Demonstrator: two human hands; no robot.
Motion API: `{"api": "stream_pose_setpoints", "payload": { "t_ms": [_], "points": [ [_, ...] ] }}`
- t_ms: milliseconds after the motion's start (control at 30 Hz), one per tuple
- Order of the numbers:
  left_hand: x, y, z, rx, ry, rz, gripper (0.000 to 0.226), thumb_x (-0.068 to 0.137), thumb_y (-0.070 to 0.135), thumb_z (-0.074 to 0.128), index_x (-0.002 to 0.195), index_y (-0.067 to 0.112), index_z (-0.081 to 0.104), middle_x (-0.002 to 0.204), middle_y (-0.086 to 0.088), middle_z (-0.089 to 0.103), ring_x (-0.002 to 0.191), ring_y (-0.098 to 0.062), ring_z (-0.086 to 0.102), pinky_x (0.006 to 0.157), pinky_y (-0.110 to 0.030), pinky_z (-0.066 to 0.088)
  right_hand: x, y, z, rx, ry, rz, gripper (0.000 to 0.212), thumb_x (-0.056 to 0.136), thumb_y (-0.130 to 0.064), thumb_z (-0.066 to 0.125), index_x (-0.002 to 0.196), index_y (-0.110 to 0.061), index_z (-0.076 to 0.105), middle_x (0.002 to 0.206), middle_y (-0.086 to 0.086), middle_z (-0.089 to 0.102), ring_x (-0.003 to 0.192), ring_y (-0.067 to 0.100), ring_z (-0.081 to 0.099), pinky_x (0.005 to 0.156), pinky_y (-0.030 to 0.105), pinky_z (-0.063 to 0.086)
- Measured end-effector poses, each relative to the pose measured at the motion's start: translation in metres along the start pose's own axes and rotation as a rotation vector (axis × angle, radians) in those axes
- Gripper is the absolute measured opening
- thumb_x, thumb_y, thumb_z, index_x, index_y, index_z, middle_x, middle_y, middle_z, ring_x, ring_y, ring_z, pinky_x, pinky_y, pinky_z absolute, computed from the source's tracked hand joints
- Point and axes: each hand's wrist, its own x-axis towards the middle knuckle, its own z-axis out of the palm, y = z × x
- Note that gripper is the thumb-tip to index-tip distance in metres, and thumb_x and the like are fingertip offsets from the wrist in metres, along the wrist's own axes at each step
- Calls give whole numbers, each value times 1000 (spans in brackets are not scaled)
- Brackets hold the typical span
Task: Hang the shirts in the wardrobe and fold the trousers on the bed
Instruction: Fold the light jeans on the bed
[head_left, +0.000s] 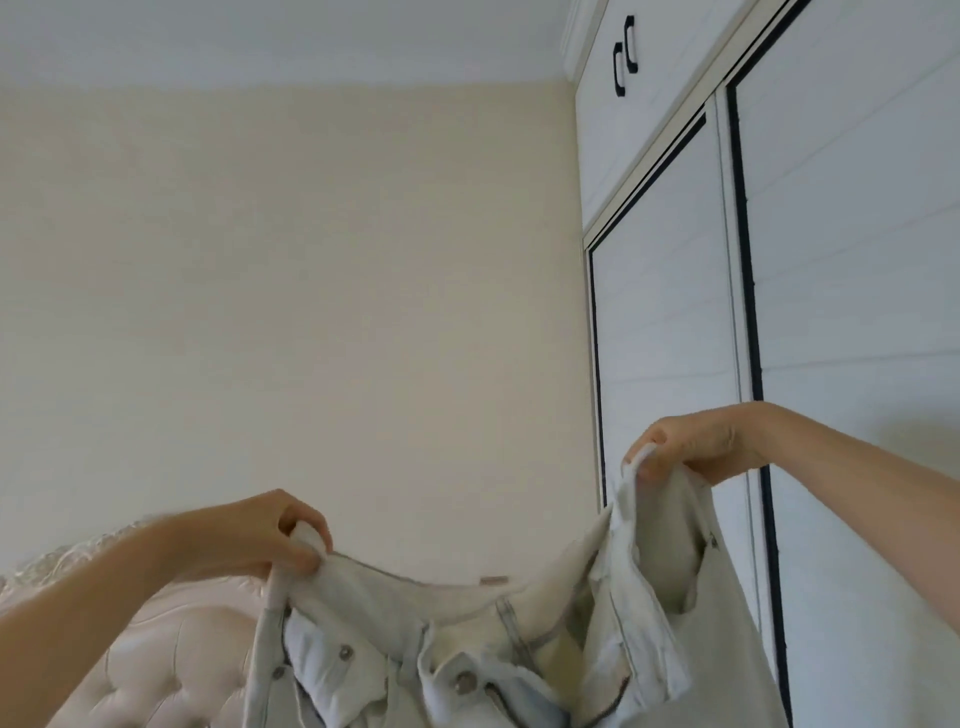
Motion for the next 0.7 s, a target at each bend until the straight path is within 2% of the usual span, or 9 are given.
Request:
{"api": "stream_pose_setpoints", "payload": {
  "t_ms": [67, 100, 200, 300, 367, 433, 533, 633, 700],
  "points": [
    [10, -4, -8, -408, 90, 103, 18, 79, 16, 76, 87, 1, 69, 82, -11, 62, 75, -23, 58, 63, -28, 51, 15, 2, 2, 341, 273, -87, 45, 86, -51, 58, 88, -7, 64, 88, 8, 71, 82, 22, 69, 78, 35, 53],
    [17, -12, -11, -542, 197, 135, 27, 76, 22, 79, 90, 0, 69, 83, -14, 62, 74, -24, 59, 61, -28, 52, 25, 8, 0, 397, 430, -83, 51, 84, -56, 60, 91, -6, 66, 87, 9, 73, 81, 23, 69, 75, 35, 53],
    [41, -49, -13, -553, 572, 40, 24, 88, 19, 71, 95, -3, 67, 83, -17, 65, 66, -18, 66, 56, -27, 56, 53, 28, -6, 117, 710, 117, 64, 81, -65, 60, 100, -4, 66, 93, 11, 72, 87, 27, 68, 78, 34, 53],
    [62, -85, -18, -129, 680, -24, 13, 92, 12, 66, 87, 0, 66, 76, -11, 63, 67, -23, 62, 58, -32, 56, 70, 40, -7, -133, 633, 150, 73, 70, -83, 50, 68, -10, 51, 68, 5, 55, 64, 22, 56, 65, 30, 44],
    [72, -99, -21, 264, 627, 19, 15, 91, 15, 66, 77, 11, 63, 69, -5, 61, 65, -23, 56, 60, -32, 46, 79, 46, -4, -271, 509, 103, 72, 57, -91, 48, 57, -21, 29, 58, -1, 30, 52, 17, 30, 55, 27, 27],
    [78, -110, -21, 476, 575, 76, 22, 92, 14, 65, 74, 21, 56, 65, 2, 57, 61, -17, 50, 58, -26, 38, 89, 60, -4, -397, 429, 36, 75, 52, -93, 51, 52, -24, 22, 56, -6, 22, 51, 14, 20, 53, 26, 18],
    [86, -122, -26, 690, 549, 211, 34, 91, 10, 66, 76, 34, 47, 71, 10, 52, 63, -11, 52, 60, -26, 42, 98, 78, -4, -520, 362, 27, 62, 55, -84, 65, 54, -27, 40, 59, -8, 36, 54, 11, 32, 55, 24, 25],
    [93, -127, -32, 898, 506, 223, 18, 90, 11, 67, 80, 23, 56, 75, 13, 47, 70, -6, 50, 65, -21, 36, 109, 87, -6, -693, 295, 32, 57, 60, -72, 73, 68, -23, 47, 69, -6, 47, 63, 12, 42, 59, 26, 32],
    [98, -126, -33, 994, 477, 199, 21, 87, 15, 65, 74, 24, 51, 73, 12, 47, 74, -8, 47, 68, -21, 33, 117, 90, -10, -772, 312, -4, 54, 59, -69, 72, 64, -23, 45, 69, -6, 47, 65, 12, 44, 60, 26, 34]
  ]
}}
